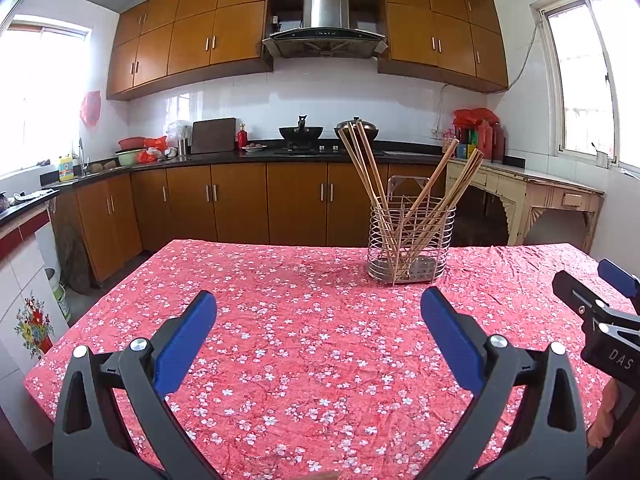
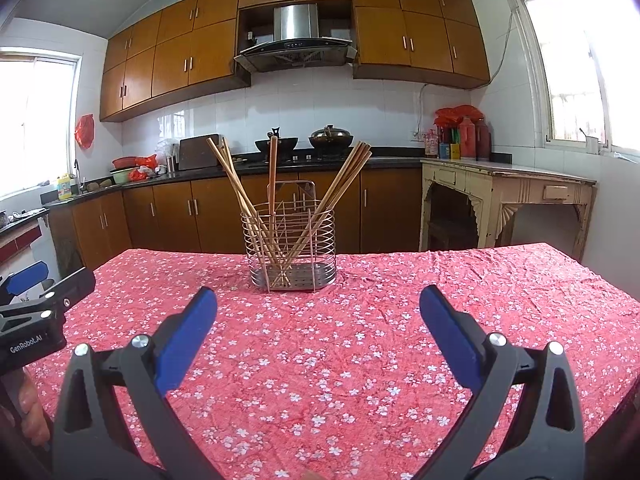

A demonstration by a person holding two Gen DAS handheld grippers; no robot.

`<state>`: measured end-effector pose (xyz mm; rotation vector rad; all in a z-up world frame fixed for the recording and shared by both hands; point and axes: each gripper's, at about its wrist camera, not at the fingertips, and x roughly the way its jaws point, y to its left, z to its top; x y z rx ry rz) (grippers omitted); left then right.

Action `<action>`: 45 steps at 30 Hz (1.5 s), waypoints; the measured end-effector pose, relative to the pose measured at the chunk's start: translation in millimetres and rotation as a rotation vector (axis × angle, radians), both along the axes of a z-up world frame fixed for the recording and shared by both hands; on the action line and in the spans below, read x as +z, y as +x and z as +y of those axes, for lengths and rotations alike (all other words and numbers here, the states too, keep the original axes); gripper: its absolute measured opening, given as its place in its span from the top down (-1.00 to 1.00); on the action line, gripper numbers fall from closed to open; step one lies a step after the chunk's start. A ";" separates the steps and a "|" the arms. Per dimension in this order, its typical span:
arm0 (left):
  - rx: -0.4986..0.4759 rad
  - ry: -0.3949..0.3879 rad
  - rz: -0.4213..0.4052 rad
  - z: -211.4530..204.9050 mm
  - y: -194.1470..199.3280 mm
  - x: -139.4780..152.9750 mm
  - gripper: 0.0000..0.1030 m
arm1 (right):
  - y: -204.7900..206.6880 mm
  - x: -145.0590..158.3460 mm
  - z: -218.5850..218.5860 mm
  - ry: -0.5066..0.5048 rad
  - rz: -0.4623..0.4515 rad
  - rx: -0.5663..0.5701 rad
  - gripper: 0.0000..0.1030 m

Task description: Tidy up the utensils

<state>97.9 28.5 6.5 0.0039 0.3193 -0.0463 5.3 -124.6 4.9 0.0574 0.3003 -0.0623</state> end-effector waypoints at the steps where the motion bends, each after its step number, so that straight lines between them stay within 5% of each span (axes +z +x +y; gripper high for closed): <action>1: 0.001 0.000 -0.001 0.0 0.0 -0.1 -0.96 | -0.5 -0.3 0.1 0.000 0.000 0.000 -0.92; 45: -0.008 -0.002 0.002 -1.7 -0.6 0.7 -0.96 | -0.9 -0.9 0.7 0.007 0.001 0.004 -0.92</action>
